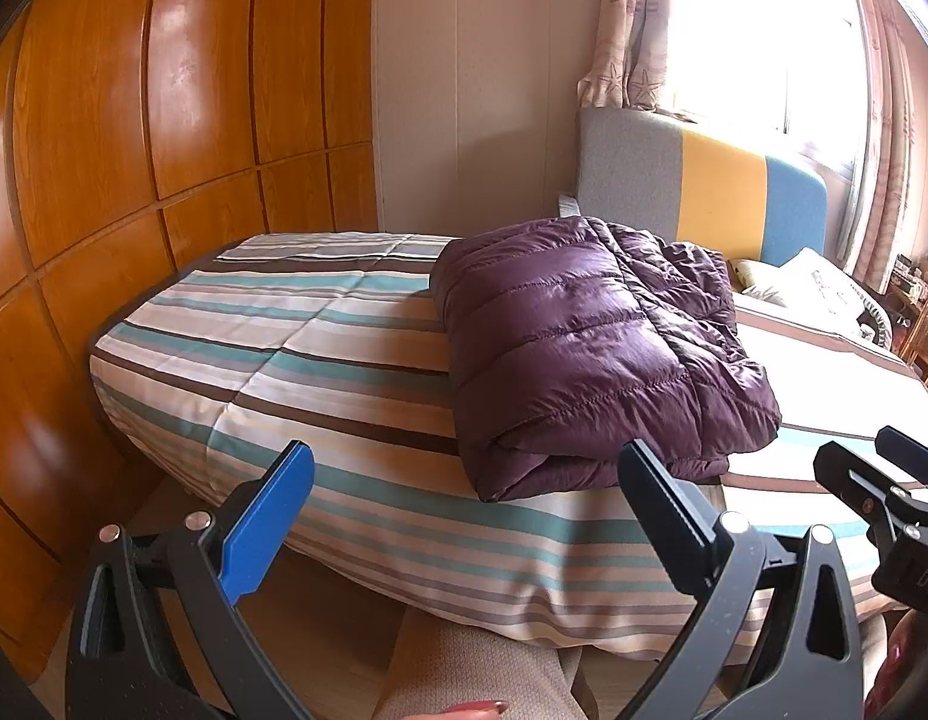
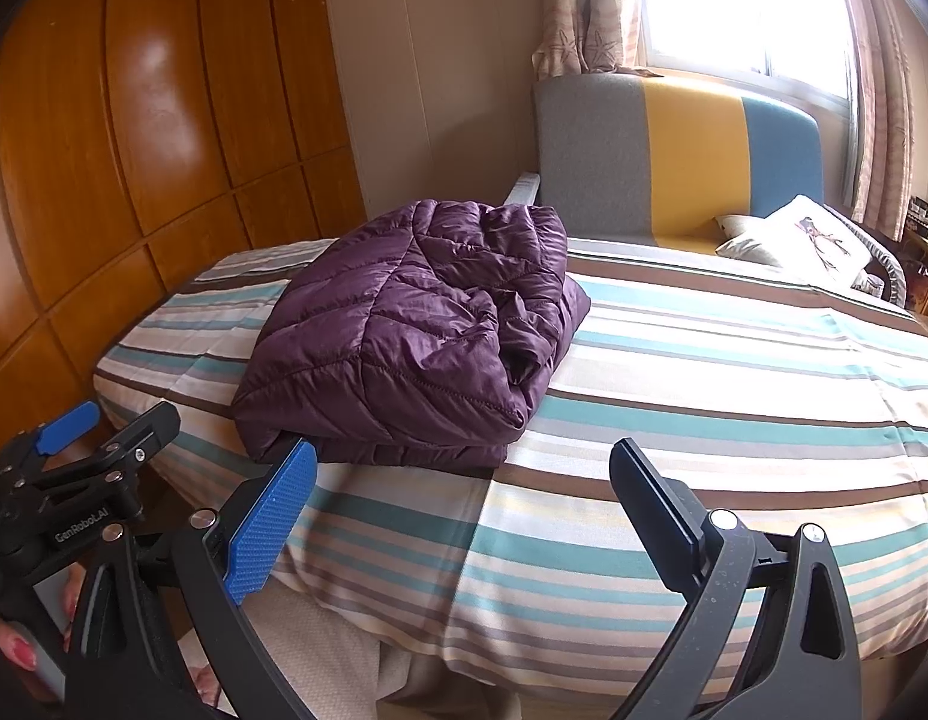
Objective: Fold large clothes
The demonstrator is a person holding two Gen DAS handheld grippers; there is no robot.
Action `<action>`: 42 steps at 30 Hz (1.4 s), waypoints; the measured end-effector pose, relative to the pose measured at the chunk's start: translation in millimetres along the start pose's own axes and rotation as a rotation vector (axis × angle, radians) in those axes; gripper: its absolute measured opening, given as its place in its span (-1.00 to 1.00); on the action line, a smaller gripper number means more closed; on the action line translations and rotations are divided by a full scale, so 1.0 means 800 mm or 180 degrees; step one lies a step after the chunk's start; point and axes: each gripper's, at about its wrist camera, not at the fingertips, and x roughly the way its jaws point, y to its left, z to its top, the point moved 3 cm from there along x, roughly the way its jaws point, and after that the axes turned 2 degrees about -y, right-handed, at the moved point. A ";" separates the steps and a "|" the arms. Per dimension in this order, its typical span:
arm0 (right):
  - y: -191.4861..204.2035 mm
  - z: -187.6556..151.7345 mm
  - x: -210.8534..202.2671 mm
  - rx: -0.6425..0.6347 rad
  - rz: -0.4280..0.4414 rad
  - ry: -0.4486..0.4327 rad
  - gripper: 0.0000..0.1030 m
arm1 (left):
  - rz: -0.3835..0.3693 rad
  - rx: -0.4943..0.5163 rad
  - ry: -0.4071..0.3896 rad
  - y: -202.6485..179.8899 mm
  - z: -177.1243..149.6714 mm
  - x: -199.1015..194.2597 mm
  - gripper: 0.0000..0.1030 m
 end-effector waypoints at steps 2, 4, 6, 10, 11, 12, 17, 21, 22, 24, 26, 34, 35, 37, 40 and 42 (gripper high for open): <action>0.000 0.000 0.001 0.0001 0.0015 0.0017 0.89 | 0.0003 0.0009 0.0006 -0.001 0.000 0.001 0.96; 0.000 -0.001 0.003 0.0009 0.0015 0.0031 0.89 | -0.0003 0.0007 0.0016 -0.001 -0.001 0.001 0.96; 0.000 -0.001 0.004 0.0016 0.0023 0.0048 0.89 | -0.0011 0.0005 0.0033 -0.001 -0.001 0.002 0.96; 0.002 0.000 0.006 0.0001 0.0024 0.0050 0.89 | -0.0007 -0.0021 0.0065 -0.001 -0.003 0.005 0.96; 0.003 0.001 0.006 -0.0003 0.0024 0.0044 0.89 | -0.0006 -0.0025 0.0073 -0.002 -0.004 0.005 0.96; 0.003 0.001 0.006 -0.0004 0.0027 0.0041 0.89 | -0.0006 -0.0029 0.0089 -0.003 -0.005 0.007 0.96; 0.002 0.001 0.007 0.0001 0.0029 0.0056 0.89 | 0.0005 -0.0019 0.0091 -0.004 -0.007 0.008 0.96; 0.001 0.000 0.007 0.0020 0.0037 0.0065 0.89 | 0.0003 -0.0009 0.0084 -0.006 -0.007 0.008 0.96; 0.000 0.000 0.006 0.0021 0.0037 0.0059 0.89 | 0.0000 0.0001 0.0090 -0.006 -0.007 0.008 0.96; 0.000 0.000 0.006 0.0010 0.0043 0.0062 0.89 | -0.0004 0.0010 0.0090 -0.007 -0.007 0.007 0.96; 0.000 0.000 0.006 0.0013 0.0042 0.0055 0.89 | -0.0011 0.0009 0.0092 -0.007 -0.008 0.006 0.96; 0.001 -0.002 0.009 0.0000 0.0046 0.0092 0.89 | -0.0079 -0.0022 0.0130 -0.007 -0.008 0.005 0.96; 0.001 -0.002 0.008 -0.0004 0.0051 0.0091 0.89 | -0.0095 -0.0030 0.0138 -0.006 -0.008 0.005 0.96; 0.002 -0.002 0.009 -0.0004 0.0051 0.0094 0.89 | -0.0110 -0.0049 0.0137 -0.007 -0.009 0.005 0.96; 0.002 -0.002 0.011 0.0000 0.0060 0.0110 0.89 | -0.0104 -0.0058 0.0114 -0.008 -0.009 0.003 0.96; 0.002 -0.001 0.012 0.0007 0.0066 0.0107 0.89 | -0.0096 -0.0036 0.0066 -0.009 -0.008 0.001 0.96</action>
